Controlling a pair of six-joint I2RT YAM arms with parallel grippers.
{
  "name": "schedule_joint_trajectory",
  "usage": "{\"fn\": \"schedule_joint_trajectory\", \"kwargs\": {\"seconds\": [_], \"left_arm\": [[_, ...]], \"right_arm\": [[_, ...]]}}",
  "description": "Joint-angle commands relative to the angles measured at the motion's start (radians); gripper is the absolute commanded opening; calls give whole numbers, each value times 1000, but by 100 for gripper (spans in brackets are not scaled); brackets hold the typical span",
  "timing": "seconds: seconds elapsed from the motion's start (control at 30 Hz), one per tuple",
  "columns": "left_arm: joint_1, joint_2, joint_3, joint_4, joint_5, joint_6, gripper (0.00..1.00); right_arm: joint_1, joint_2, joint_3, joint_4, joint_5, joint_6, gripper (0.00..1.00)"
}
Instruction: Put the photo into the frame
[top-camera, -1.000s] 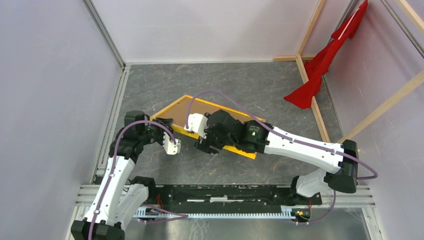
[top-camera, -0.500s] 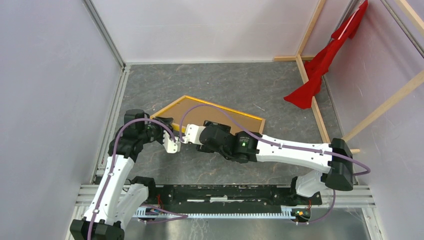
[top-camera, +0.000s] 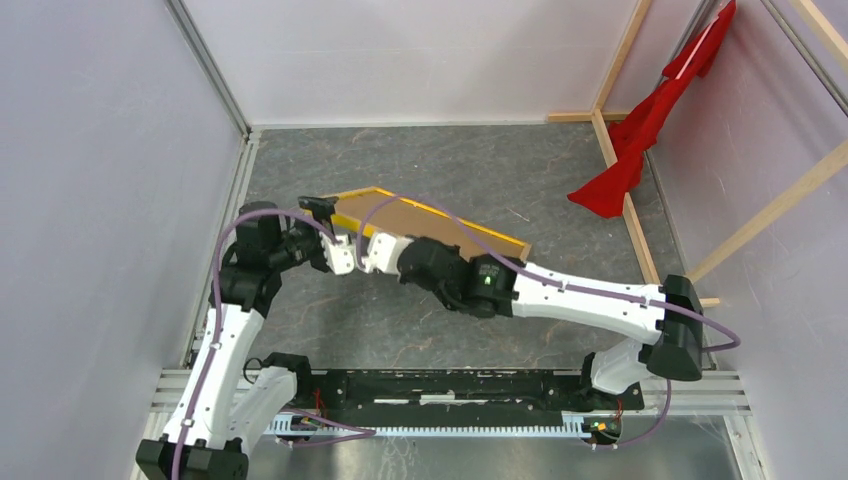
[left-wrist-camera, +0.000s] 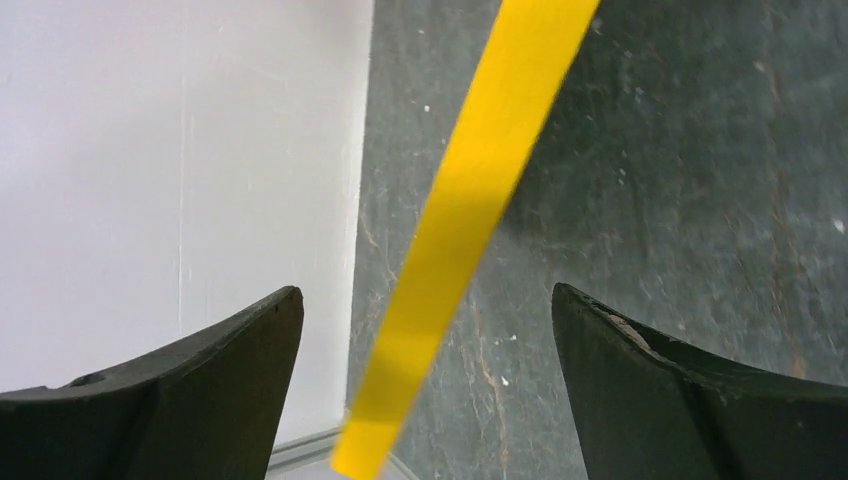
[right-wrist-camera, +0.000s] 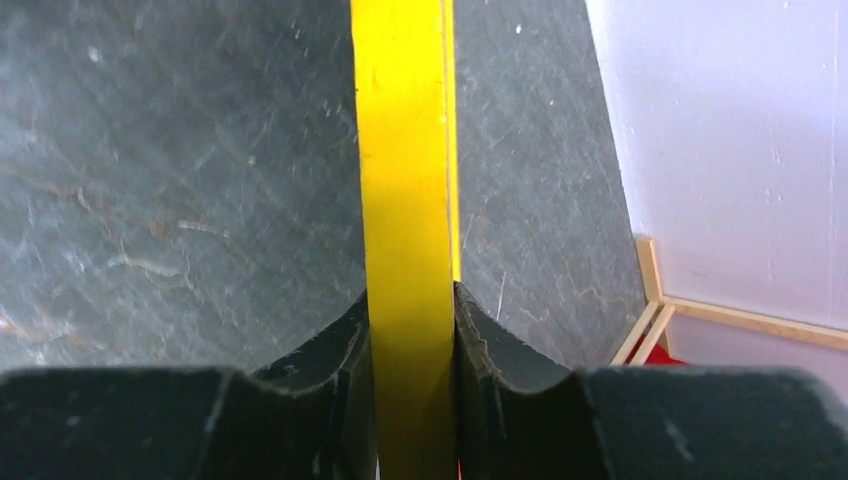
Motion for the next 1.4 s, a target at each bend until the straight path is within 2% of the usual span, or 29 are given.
{"fn": "schedule_joint_trajectory", "kwargs": {"seconds": [0.0,0.07,0.17,0.23,0.33,0.4,0.5,0.6,0.87,1.0,1.17,1.27,1.37], "left_arm": [[2,78,166,128,-33,-337,100],[4,157,261,135,-92,-477,100],[21,286,433,72,-126,-633,100],[27,357,536,13,-128,-702,100],[32,424,620,-49,-131,-768,100],[35,429,625,-61,-130,-794,100],[41,411,603,-62,-119,-823,100],[44,408,597,-92,-97,-839,100],[66,427,583,-162,-74,-831,100],[79,421,546,-163,-57,-811,100],[85,448,526,-177,-15,-807,100],[90,467,511,-182,-11,-798,100],[95,492,487,-197,-3,-781,100]], "right_arm": [[-83,49,303,-14,-24,92,8],[-147,107,424,-73,-76,130,6],[-280,188,609,-159,-233,204,5],[-363,244,737,-221,-321,253,4],[-510,292,824,-267,-499,349,1],[-619,294,800,-255,-661,441,0],[-779,250,618,-114,-907,571,0],[-897,243,539,-20,-1017,674,0],[-1053,352,617,-37,-1102,759,0],[-1100,373,579,-17,-1157,791,0],[-1131,380,531,-62,-1134,747,0],[-1132,319,395,-14,-1114,733,0],[-1132,207,150,170,-1128,788,0]]}}
